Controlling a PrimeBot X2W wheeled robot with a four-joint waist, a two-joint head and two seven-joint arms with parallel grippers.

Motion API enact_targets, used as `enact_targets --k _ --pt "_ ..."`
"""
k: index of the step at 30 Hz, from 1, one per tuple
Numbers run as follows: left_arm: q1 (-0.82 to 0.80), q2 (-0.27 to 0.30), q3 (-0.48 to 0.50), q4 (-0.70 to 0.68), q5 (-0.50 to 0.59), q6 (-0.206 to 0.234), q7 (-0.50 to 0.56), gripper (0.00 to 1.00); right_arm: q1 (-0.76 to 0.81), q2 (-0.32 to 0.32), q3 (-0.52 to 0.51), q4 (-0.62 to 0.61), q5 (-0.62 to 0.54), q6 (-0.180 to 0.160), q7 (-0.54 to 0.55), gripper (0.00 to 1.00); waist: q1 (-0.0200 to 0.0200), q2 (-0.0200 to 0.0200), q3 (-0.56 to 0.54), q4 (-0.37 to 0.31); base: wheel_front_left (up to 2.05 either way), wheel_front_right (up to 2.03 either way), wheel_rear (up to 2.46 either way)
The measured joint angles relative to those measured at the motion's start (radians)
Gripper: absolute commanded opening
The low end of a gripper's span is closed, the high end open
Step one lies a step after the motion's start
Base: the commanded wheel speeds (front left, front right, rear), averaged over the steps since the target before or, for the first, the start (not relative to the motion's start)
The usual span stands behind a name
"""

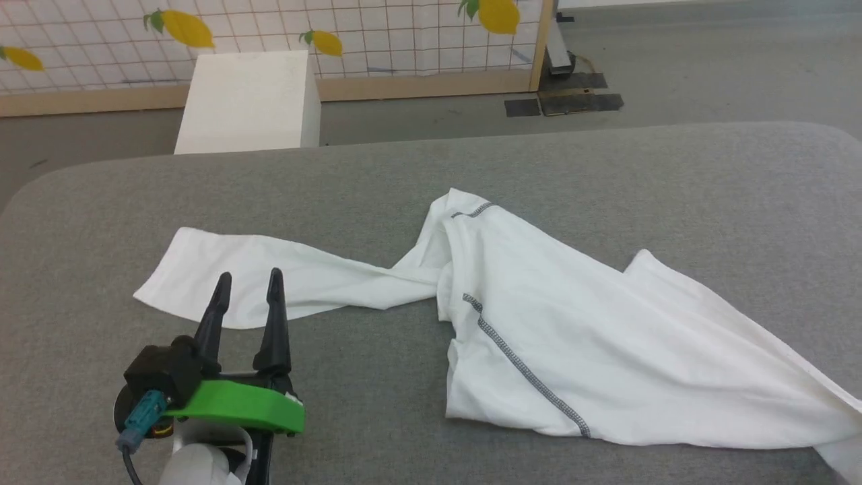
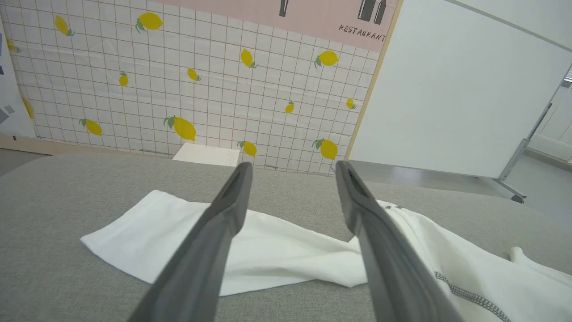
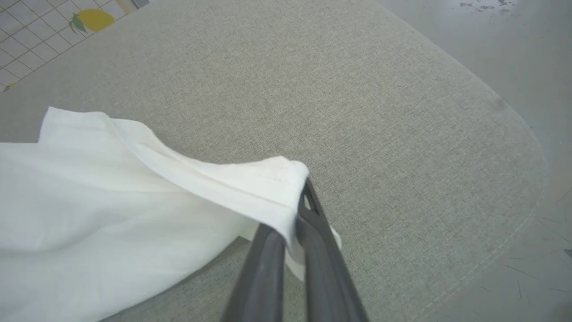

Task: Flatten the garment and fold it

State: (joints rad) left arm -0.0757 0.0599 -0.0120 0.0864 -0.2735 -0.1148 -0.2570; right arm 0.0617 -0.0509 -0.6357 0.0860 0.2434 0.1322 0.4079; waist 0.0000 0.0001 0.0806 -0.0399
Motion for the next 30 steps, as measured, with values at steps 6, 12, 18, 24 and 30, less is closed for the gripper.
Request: enact_targets --k 6,12,18,24,30 --pt "0.003 -0.001 0.002 0.01 0.0 -0.003 0.0 1.0 -0.025 0.001 0.071 0.02 0.014 0.0 -0.119 1.0 0.0 0.0 -0.012 -0.008 0.0 0.0 0.0" --pt "0.003 -0.002 -0.007 0.015 0.0 -0.007 0.0 1.0 -0.078 -0.003 0.298 -0.098 0.002 0.0 -0.159 1.0 0.0 0.0 -0.008 0.01 0.0 0.0 0.0" --pt "0.002 -0.003 -0.024 0.023 0.0 -0.008 0.0 1.0 -0.095 -0.001 0.654 -0.085 -0.015 0.0 -0.031 1.0 0.0 0.0 0.004 0.041 0.0 0.0 0.0" --pt "0.0 -0.005 -0.045 0.037 -0.006 -0.008 0.0 1.0 -0.111 0.003 0.891 0.013 -0.101 0.0 0.22 1.0 0.0 -0.0001 0.016 0.08 0.0 0.0 0.0" --pt "-0.002 -0.005 -0.056 0.044 -0.01 -0.009 0.0 1.0 -0.155 -0.021 0.949 0.073 -0.137 0.0 0.314 1.0 0.0 0.0 0.031 0.114 0.0 0.0 0.0"
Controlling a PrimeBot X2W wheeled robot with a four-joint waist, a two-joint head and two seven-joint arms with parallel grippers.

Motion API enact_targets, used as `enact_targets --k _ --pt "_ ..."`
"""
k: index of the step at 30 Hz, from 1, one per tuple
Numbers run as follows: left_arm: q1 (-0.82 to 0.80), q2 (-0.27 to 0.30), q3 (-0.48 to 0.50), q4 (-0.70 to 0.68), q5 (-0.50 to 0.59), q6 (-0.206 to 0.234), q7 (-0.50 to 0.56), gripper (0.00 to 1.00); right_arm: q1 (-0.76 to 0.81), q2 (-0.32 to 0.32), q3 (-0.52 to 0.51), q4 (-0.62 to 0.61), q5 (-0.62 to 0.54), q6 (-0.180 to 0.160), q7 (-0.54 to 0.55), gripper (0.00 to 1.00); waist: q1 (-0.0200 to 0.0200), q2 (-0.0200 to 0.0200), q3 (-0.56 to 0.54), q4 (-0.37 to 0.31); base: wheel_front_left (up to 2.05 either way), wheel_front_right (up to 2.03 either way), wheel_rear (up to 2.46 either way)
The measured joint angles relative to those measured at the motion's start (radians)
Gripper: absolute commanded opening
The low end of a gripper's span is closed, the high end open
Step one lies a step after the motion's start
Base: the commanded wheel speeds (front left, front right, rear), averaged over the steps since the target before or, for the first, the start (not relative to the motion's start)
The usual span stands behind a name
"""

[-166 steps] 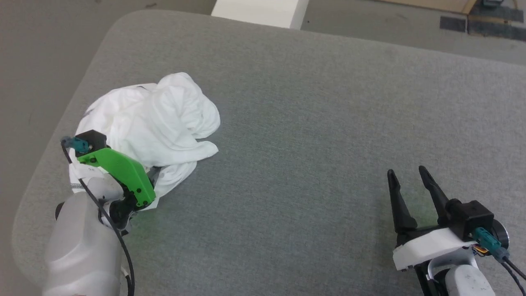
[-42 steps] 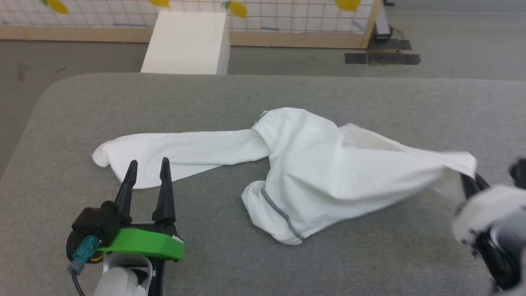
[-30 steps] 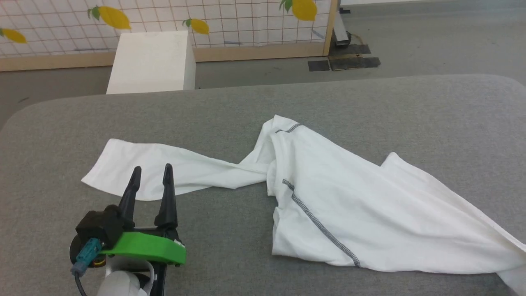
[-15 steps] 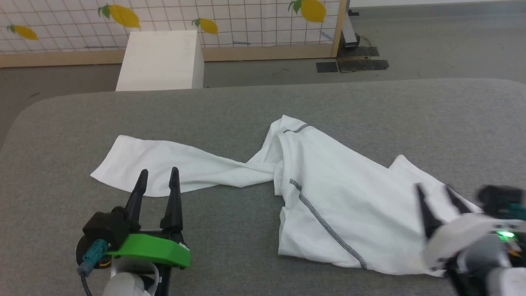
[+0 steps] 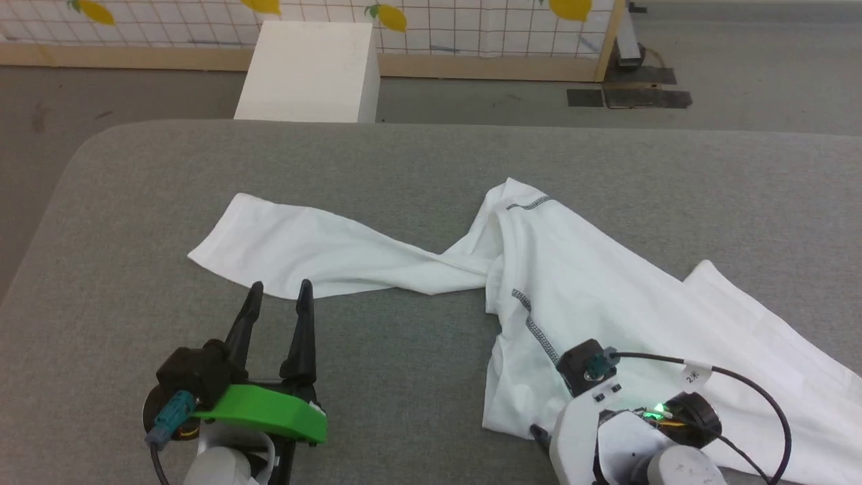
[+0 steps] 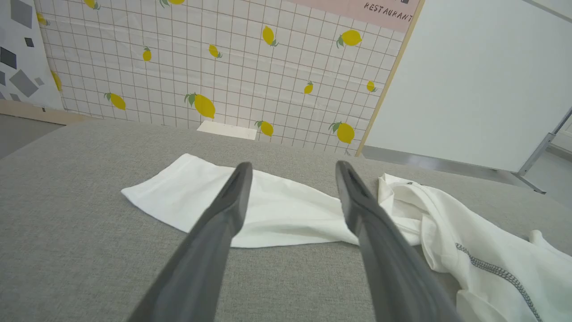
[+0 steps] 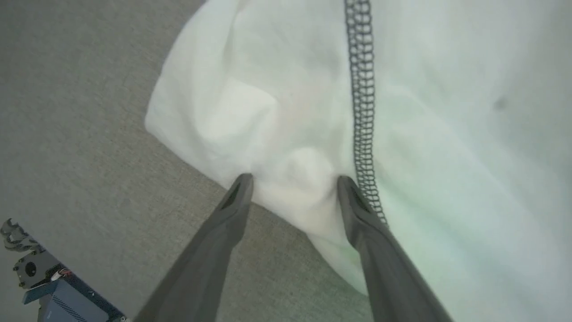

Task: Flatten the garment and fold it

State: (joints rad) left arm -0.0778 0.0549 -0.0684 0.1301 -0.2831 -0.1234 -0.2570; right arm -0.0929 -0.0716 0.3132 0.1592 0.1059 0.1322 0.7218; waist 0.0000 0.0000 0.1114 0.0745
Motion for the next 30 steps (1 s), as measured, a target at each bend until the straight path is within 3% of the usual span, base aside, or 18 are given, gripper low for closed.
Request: enact_targets --k 1,2,3,8,12,13,16,23,24,25,30 --pt "0.0 0.0 -0.001 0.002 0.0 0.0 0.0 1.0 -0.007 -0.007 0.002 0.01 0.0 0.0 0.004 1.0 0.0 0.0 0.002 0.004 0.0 0.0 0.0" --pt "0.0 0.0 -0.002 0.002 0.0 0.0 0.0 1.0 -0.013 -0.011 0.001 0.018 0.0 0.0 0.01 0.59 0.0 0.0 0.005 0.008 0.0 0.0 0.0" --pt "0.0 0.0 -0.002 0.003 0.0 0.0 0.0 1.0 -0.016 -0.013 0.001 0.021 0.003 0.0 0.01 0.0 0.0 0.0 0.006 0.011 0.0 0.0 0.0" --pt "0.0 0.0 -0.003 0.008 -0.001 0.0 0.0 1.0 -0.014 -0.028 -0.073 0.006 0.058 0.001 0.007 0.0 0.0 0.0 0.002 0.014 0.0 0.0 0.0" --pt "0.0 0.0 -0.001 0.008 -0.001 0.0 0.0 1.0 0.014 -0.028 -0.263 -0.077 0.07 0.0 0.0 0.0 0.0 0.0 0.0 0.003 0.0 0.0 0.0" --pt "0.0 0.0 0.0 0.011 -0.001 0.0 0.0 1.0 0.035 -0.027 -0.454 -0.141 0.041 0.0 0.006 0.0 0.0 0.0 -0.002 -0.009 0.0 0.0 0.0" --pt "0.0 0.0 -0.002 0.011 -0.001 0.0 0.0 1.0 0.044 -0.02 -0.634 -0.196 0.011 0.0 0.014 0.0 0.0 0.0 -0.004 -0.02 0.0 0.0 0.0" --pt "0.0 0.0 -0.011 0.019 -0.003 0.0 0.0 1.0 0.056 0.013 -0.82 -0.208 -0.028 0.0 -0.002 0.0 0.0 0.0 -0.007 -0.04 0.0 0.0 0.0" --pt "0.0 0.0 -0.015 0.022 -0.005 0.0 0.0 1.0 0.055 0.014 -0.824 -0.206 -0.017 0.0 -0.018 0.82 0.0 0.0 -0.006 -0.042 0.0 0.0 0.0" --pt "0.0 0.001 -0.017 0.025 -0.007 0.0 0.0 1.0 0.054 0.015 -0.816 -0.204 -0.004 0.0 -0.037 1.0 0.0 0.0 -0.006 -0.045 0.0 0.0 0.0" --pt "-0.017 0.012 -0.05 0.05 -0.021 0.0 0.0 1.0 0.026 0.021 -0.799 -0.189 0.182 0.0 -0.191 1.0 0.0 0.0 -0.003 -0.062 0.0 0.0 0.0"
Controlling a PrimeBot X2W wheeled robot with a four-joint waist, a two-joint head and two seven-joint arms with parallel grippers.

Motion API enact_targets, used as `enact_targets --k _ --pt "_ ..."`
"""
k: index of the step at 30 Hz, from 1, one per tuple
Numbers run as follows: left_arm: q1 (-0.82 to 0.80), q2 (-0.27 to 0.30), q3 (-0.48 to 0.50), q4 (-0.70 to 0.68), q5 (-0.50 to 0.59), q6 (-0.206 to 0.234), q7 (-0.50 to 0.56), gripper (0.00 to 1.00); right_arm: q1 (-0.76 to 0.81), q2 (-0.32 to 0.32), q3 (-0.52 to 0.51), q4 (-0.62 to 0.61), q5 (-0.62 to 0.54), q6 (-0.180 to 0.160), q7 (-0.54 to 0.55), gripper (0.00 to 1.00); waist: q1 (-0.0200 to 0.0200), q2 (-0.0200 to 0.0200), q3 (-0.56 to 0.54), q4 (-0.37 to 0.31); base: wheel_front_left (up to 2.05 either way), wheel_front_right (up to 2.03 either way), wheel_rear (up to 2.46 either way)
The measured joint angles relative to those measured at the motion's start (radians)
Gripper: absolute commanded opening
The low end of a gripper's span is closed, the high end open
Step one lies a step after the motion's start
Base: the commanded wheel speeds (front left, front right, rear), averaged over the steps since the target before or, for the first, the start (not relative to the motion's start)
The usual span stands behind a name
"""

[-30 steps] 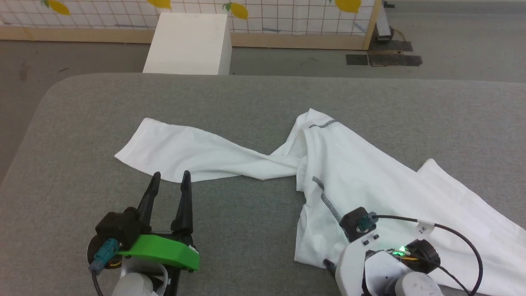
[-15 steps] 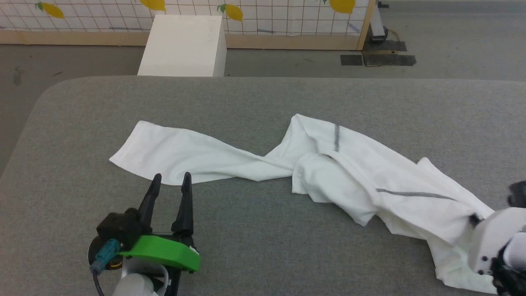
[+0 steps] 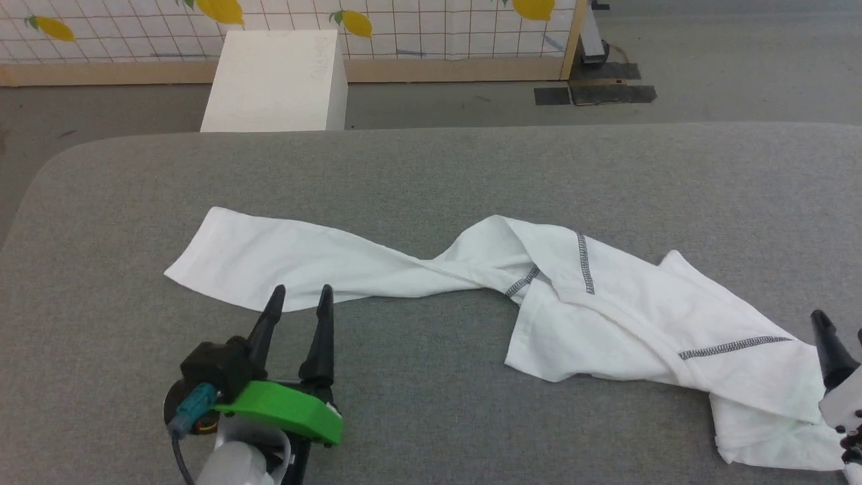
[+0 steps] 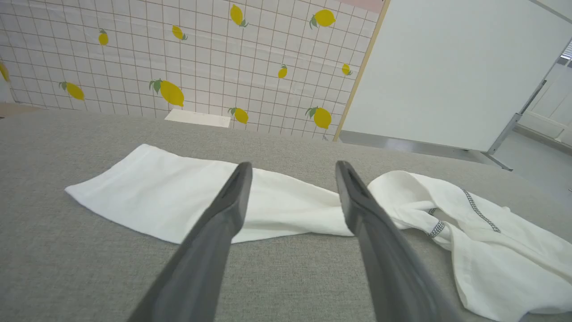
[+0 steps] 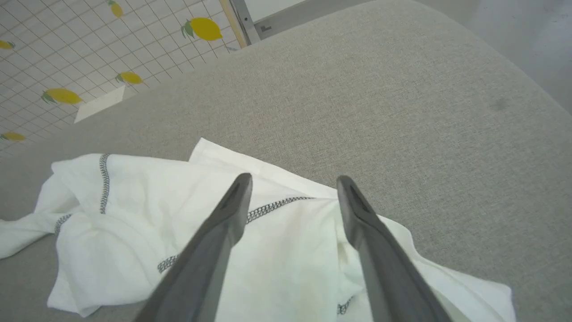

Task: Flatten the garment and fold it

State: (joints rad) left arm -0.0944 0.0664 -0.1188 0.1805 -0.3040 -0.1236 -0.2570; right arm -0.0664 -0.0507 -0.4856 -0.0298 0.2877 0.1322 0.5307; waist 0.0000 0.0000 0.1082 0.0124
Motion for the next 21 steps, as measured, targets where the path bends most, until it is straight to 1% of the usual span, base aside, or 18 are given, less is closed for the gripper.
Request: enact_targets --k 1,2,3,5,8,12,13,17,21 --pt "-0.014 0.005 -0.016 0.009 -0.007 0.0 0.002 1.0 -0.003 0.001 -0.007 0.0 0.034 0.0 -0.039 1.0 0.0 0.0 0.001 -0.004 0.0 0.0 0.0" --pt "-0.035 0.012 -0.036 0.016 -0.016 0.0 0.014 1.0 -0.004 0.001 -0.017 -0.002 0.039 0.0 -0.08 1.0 0.0 0.0 0.002 -0.007 0.0 0.0 0.0" --pt "-0.062 0.02 -0.057 0.024 -0.028 0.0 0.034 1.0 -0.004 0.001 -0.027 -0.005 0.02 0.0 -0.112 1.0 0.0 0.0 0.004 -0.011 0.0 0.0 0.0" --pt "-0.13 0.041 -0.101 0.035 -0.038 0.0 0.074 1.0 -0.004 -0.001 -0.04 -0.005 0.01 0.0 -0.152 1.0 0.0 0.0 0.009 -0.016 0.0 0.0 0.0" --pt "-0.262 0.066 -0.167 0.066 -0.065 0.0 0.174 1.0 -0.004 -0.001 -0.032 0.0 0.019 0.0 -0.184 1.0 0.0 0.0 0.022 -0.025 0.0 0.0 0.0" --pt "-0.423 0.102 -0.267 0.16 -0.149 0.0 0.424 1.0 -0.004 0.0 -0.005 0.017 0.022 0.0 -0.204 1.0 0.0 0.0 0.039 -0.05 0.0 0.0 0.0" --pt "-0.518 0.128 -0.315 0.234 -0.181 -0.002 0.586 1.0 -0.012 0.0 0.023 0.037 0.031 0.0 -0.216 1.0 0.0 0.0 0.057 -0.074 0.0 0.0 0.0" --pt "-0.604 0.174 -0.407 0.33 -0.17 -0.003 0.778 1.0 -0.023 0.0 0.063 0.065 0.047 0.0 -0.232 1.0 0.0 0.0 0.087 -0.111 0.0 0.0 0.0" --pt "-0.618 0.2 -0.505 0.382 -0.189 -0.003 0.909 1.0 -0.029 0.001 0.079 0.086 0.056 0.0 -0.255 1.0 0.0 0.0 0.118 -0.147 0.0 0.0 0.0"
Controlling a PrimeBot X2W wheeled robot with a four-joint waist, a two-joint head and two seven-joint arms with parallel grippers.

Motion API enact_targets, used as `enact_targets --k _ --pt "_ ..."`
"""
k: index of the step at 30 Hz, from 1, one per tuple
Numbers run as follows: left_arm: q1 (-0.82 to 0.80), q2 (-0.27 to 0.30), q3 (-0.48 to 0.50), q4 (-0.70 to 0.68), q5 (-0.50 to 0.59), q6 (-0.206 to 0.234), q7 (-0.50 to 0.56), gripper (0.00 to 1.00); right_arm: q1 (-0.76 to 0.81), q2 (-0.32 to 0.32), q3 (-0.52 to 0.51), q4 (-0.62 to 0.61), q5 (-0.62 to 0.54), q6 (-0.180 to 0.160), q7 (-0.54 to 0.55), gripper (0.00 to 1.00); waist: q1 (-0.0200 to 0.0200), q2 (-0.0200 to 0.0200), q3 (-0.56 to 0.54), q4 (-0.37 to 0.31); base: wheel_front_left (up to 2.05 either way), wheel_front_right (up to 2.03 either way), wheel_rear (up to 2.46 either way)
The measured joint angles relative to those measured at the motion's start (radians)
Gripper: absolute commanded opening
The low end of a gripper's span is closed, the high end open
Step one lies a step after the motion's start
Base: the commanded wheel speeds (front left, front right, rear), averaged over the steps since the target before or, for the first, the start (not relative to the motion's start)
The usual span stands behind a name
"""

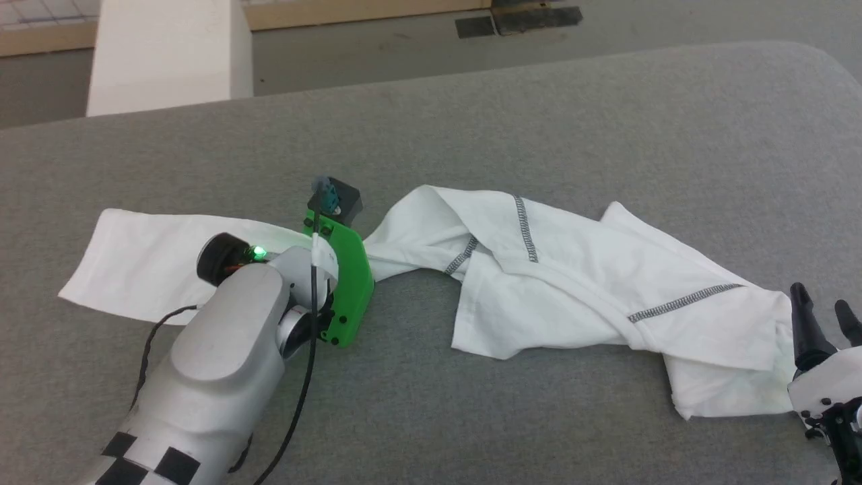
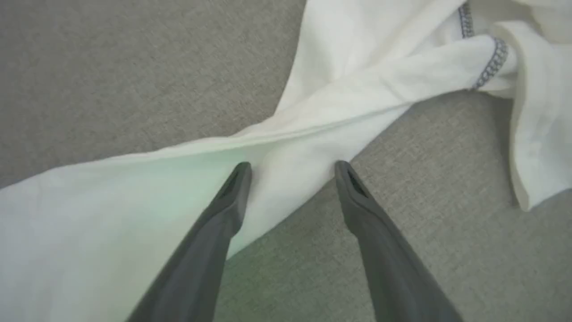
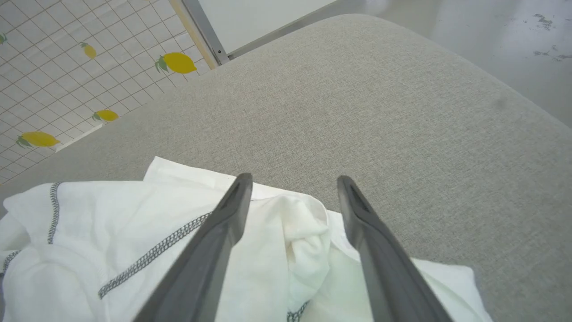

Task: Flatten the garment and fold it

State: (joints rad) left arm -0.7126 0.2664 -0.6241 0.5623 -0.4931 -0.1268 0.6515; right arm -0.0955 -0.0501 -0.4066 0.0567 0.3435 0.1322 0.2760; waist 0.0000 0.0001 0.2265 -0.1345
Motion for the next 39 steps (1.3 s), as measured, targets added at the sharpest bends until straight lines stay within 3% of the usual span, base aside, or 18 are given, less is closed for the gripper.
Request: enact_targets --k 5,7,8,10,15,20,25,30,31,32,36,39 --pt "-0.005 0.034 -0.049 0.005 -0.043 0.0 0.0 1.0 -0.004 0.0 -0.003 0.012 0.0 0.0 -0.021 1.0 0.0 0.0 0.032 -0.031 0.0 0.0 0.0" --pt "-0.006 0.049 -0.06 0.007 -0.043 0.0 -0.04 0.09 -0.005 0.0 -0.008 0.017 0.0 0.0 -0.023 1.0 0.0 0.0 0.041 -0.036 0.0 0.0 0.0" --pt "-0.005 0.049 -0.055 0.013 -0.042 0.0 -0.074 0.0 -0.005 -0.001 -0.01 0.019 -0.001 0.0 -0.024 1.0 0.0 0.0 0.042 -0.035 0.0 0.0 0.0" --pt "-0.005 0.044 -0.028 0.028 -0.05 0.013 -0.13 0.0 -0.005 -0.001 -0.01 0.021 -0.001 0.0 -0.026 1.0 0.0 0.0 0.042 -0.028 0.0 0.0 0.0" --pt "0.007 0.027 0.163 0.053 -0.174 0.097 -0.343 0.0 -0.005 -0.001 0.004 0.022 -0.002 0.0 -0.027 1.0 0.0002 0.0 0.027 0.002 0.0 0.0 0.0" --pt "0.021 0.087 0.298 0.042 -0.234 0.135 -0.486 0.0 -0.003 -0.001 0.01 0.024 -0.01 0.0 -0.021 1.0 0.0002 0.0 -0.003 0.049 0.0 0.0 0.0" --pt "0.162 0.135 0.398 0.014 -0.297 0.21 -0.525 0.0 0.005 -0.001 0.021 0.025 -0.013 0.0 -0.015 1.0 0.0002 0.0 -0.034 0.101 0.0 0.0 0.0" --pt "0.345 0.138 0.452 -0.021 -0.361 0.26 -0.522 0.0 0.014 0.0 0.032 0.027 -0.014 0.0 -0.012 1.0 0.0001 -0.0001 -0.058 0.147 0.0 0.0 0.0" --pt "0.378 0.128 0.456 -0.035 -0.378 0.26 -0.512 0.12 0.014 -0.001 0.034 0.028 -0.014 0.0 -0.012 1.0 0.0001 0.0 -0.062 0.157 0.0 0.0 0.0" --pt "0.397 0.116 0.461 -0.049 -0.393 0.26 -0.512 1.0 0.014 0.0 0.037 0.028 -0.015 0.0 -0.012 1.0 0.0001 -0.0001 -0.065 0.165 0.0 0.0 0.0" --pt "0.428 0.095 0.474 -0.155 -0.404 0.245 -0.58 1.0 0.014 0.0 0.071 0.022 -0.031 0.0 -0.008 1.0 0.0 0.0 -0.077 0.195 0.0 0.0 0.0" --pt "0.431 0.107 0.497 -0.245 -0.352 0.238 -0.724 1.0 0.014 -0.001 0.13 0.001 -0.058 0.0 0.008 1.0 0.0 0.0 -0.086 0.206 0.0 0.0 0.0"
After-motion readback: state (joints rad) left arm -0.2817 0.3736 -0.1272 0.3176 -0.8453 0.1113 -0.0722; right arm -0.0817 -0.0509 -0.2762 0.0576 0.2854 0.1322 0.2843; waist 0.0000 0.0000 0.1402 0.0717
